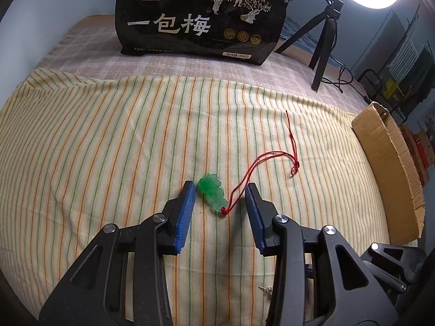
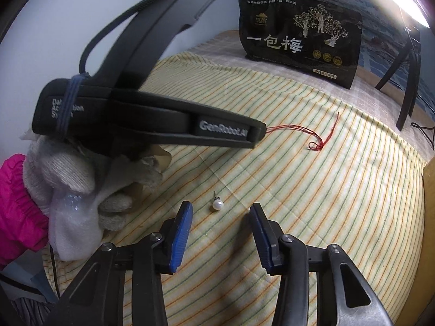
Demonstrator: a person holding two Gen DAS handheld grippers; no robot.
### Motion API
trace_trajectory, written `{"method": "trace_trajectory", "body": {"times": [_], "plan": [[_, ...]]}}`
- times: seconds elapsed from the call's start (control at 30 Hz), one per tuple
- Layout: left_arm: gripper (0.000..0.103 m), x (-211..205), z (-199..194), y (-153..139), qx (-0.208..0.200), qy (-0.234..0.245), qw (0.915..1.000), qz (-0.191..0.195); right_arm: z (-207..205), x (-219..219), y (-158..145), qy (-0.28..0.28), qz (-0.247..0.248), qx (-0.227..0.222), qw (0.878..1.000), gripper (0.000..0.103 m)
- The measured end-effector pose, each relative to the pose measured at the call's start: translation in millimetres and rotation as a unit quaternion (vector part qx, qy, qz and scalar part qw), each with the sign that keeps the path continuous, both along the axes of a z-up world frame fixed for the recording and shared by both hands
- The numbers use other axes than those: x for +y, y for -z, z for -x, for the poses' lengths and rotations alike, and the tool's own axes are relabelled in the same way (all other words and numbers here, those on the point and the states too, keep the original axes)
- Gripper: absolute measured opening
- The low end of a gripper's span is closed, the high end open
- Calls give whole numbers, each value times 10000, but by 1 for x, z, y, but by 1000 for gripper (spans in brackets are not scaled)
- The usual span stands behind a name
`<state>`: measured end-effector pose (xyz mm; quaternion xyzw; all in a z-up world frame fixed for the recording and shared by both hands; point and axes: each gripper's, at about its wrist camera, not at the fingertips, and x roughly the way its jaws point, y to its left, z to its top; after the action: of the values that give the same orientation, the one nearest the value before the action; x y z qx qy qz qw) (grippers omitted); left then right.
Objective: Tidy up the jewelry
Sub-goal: 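Close the left gripper on the jade pendant while the right gripper grasps the second earring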
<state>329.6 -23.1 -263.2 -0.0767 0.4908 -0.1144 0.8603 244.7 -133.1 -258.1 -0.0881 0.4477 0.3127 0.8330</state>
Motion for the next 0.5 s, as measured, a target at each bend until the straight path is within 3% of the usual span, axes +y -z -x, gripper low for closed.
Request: {"method": "trace_trajectory", "body": {"times": [0.23,0.5], "plan": [[16,6,0,3,-54,-123,9999,-2,-1,10,4,-97,118,-76,9999,40],[15,7,1,3,-89,-129,9999,-11,5,19,7,-206,442,-337,9982,30]]}}
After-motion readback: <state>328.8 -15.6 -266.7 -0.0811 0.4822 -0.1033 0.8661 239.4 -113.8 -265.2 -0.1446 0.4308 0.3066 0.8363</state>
